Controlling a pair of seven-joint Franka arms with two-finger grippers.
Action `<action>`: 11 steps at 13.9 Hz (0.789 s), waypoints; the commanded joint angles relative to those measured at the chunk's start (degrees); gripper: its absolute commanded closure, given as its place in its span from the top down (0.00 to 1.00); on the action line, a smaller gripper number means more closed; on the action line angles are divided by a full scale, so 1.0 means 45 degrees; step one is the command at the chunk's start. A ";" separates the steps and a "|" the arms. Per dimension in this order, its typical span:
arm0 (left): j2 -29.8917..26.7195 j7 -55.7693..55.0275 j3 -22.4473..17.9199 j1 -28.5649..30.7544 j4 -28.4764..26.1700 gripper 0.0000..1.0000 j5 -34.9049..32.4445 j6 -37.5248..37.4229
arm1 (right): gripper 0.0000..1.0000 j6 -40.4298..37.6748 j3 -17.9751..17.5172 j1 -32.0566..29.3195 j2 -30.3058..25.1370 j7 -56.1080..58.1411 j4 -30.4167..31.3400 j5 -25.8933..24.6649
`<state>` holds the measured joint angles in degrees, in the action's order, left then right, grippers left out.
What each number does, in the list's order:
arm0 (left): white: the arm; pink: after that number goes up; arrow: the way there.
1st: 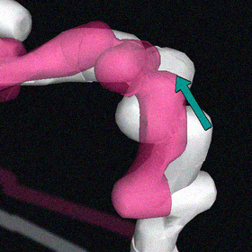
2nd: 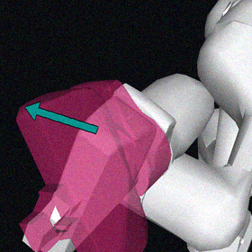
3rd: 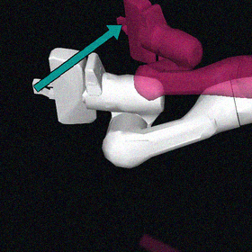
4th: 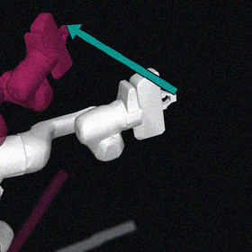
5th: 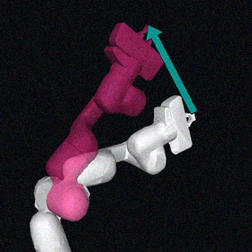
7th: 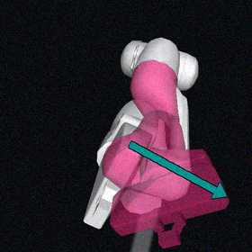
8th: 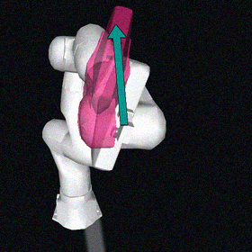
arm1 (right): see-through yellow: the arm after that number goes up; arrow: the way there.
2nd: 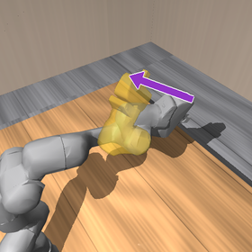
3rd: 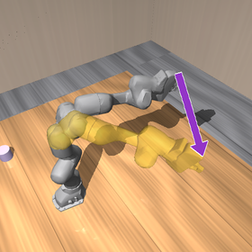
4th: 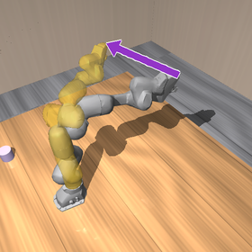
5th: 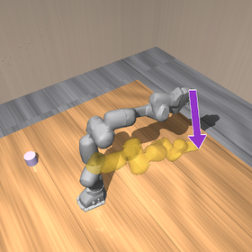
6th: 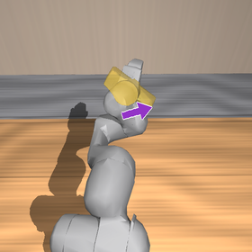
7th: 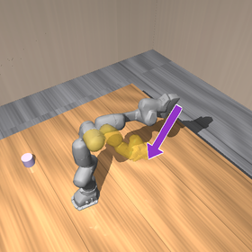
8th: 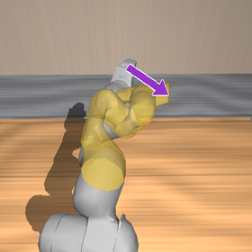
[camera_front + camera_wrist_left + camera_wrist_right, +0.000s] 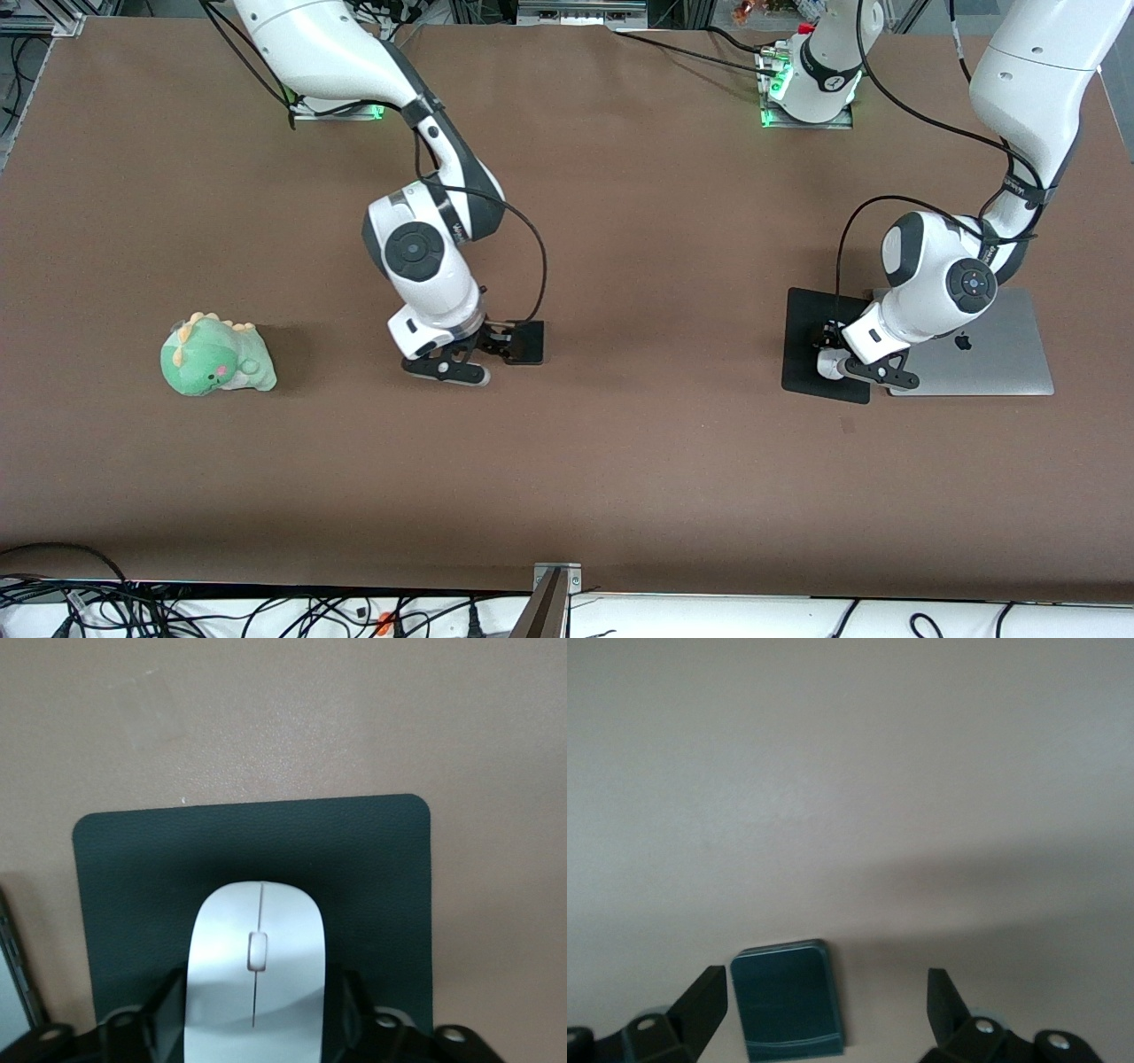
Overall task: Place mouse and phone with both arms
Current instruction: 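Open the left gripper on the mouse while the right gripper grasps the phone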
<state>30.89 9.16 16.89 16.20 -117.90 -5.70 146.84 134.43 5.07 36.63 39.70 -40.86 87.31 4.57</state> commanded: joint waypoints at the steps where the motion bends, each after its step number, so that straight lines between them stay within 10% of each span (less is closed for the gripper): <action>1: -0.0145 0.0190 0.0153 0.0169 -0.0109 1.00 0.0114 0.0123 | 1.00 0.0380 0.0142 0.0492 0.0376 -0.0723 -0.0087 0.0001; 5: -0.0650 0.0132 0.0192 0.0111 0.0105 1.00 0.0114 -0.0497 | 1.00 0.1005 0.0219 0.1155 0.0863 -0.0743 0.0166 -0.0058; 11: -0.1434 0.0112 0.0427 -0.0045 0.3439 1.00 0.0114 -0.6505 | 1.00 0.2510 0.0279 0.1625 0.0943 -0.0626 0.1553 -0.1269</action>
<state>25.10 9.16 18.45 16.12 -108.75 -5.70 127.01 143.90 5.52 43.15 44.81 -43.14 92.14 0.44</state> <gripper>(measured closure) 0.000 0.000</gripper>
